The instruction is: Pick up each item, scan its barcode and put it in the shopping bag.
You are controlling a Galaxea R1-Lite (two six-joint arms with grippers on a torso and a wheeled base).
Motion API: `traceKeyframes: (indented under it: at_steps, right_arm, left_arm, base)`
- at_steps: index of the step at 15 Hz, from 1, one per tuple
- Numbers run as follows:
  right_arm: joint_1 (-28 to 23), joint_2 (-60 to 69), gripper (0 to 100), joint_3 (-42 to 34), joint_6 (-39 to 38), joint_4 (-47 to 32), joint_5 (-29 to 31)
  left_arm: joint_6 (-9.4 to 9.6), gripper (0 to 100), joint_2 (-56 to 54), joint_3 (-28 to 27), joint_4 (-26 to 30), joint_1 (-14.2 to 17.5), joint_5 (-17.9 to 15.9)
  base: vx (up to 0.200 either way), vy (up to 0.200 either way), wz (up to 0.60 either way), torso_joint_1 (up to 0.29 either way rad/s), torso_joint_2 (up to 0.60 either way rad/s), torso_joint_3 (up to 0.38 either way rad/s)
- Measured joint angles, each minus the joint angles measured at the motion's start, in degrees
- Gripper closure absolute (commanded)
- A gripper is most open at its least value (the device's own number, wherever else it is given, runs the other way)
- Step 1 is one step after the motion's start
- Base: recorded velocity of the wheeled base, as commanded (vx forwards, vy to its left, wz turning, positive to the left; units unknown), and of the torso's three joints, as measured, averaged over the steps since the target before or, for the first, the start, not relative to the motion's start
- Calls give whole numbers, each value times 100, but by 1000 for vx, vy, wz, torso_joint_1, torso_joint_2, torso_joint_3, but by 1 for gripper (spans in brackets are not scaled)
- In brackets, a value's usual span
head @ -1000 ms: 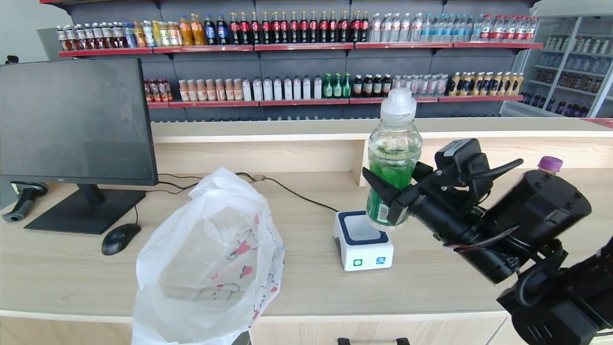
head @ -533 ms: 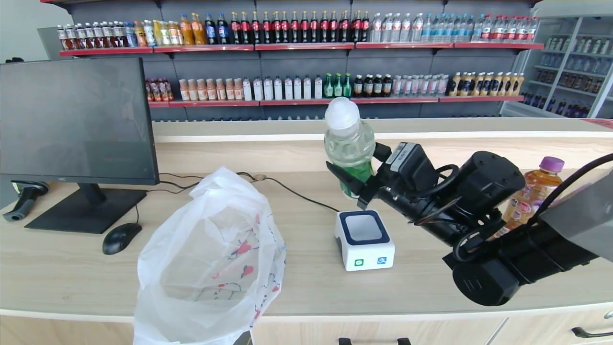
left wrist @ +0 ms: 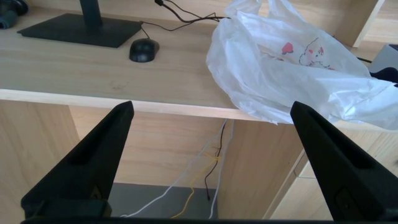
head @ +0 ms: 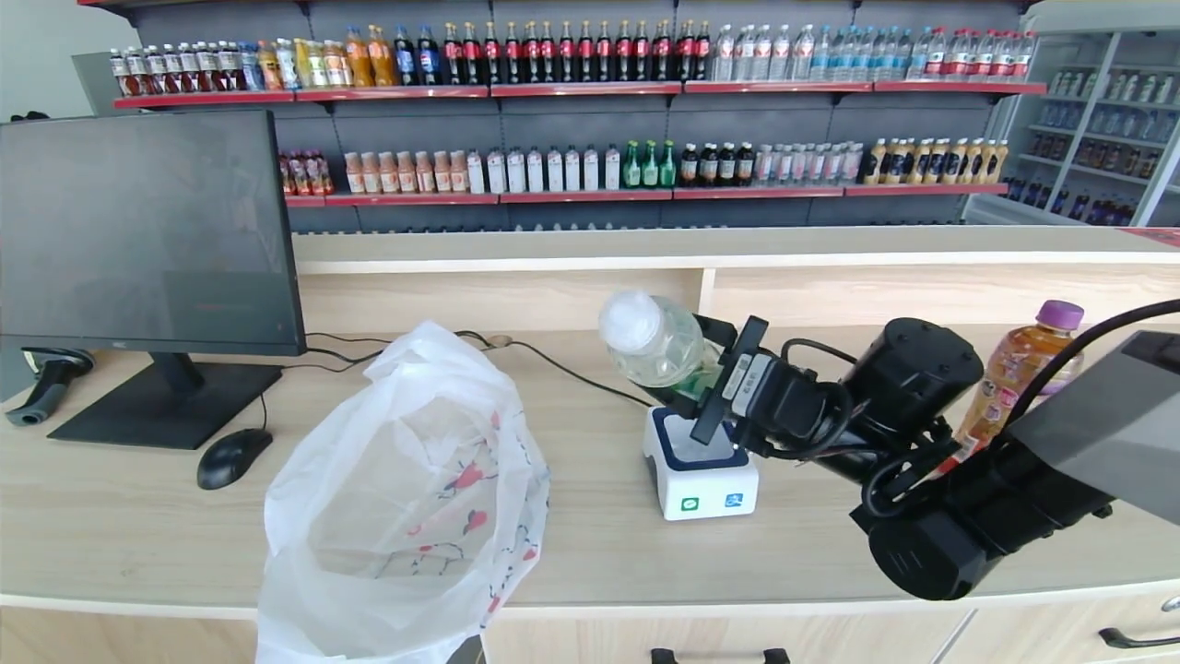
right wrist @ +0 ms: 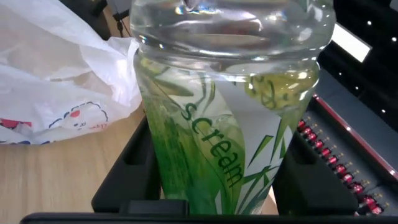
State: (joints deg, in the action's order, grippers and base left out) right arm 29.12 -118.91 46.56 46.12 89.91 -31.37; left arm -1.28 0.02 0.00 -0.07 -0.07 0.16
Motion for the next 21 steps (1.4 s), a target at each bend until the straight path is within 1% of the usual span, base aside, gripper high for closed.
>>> traceKeyframes:
  at_steps: [2, 5, 9, 17, 21]
  right_arm:
    - [15, -2, 100, -91, 173, 6, -150]
    - [0, -5, 100, -277, 343, 0, -196]
    - [-24, -96, 100, -441, 622, 1, -739]
    - [-33, -256, 100, -386, 903, 4, -919]
    - [-252, -300, 100, -304, 897, 1, -1117]
  left_arm:
    - [0, 0, 0, 0, 0, -4, 0]
    - [39, 0, 0, 0, -9, -4, -6]
    - [28, 0, 0, 0, -9, 0, -9]
    - [52, 0, 0, 0, -24, -2, -9]
    - [50, 0, 0, 0, -26, 0, -9]
  base:
    - [0, 0, 0, 0, 0, 0]
    - [0, 0, 0, 0, 0, 0]
    - [0, 0, 0, 0, 0, 0]
    - [0, 0, 0, 0, 0, 0]
    - [0, 0, 0, 0, 0, 0]
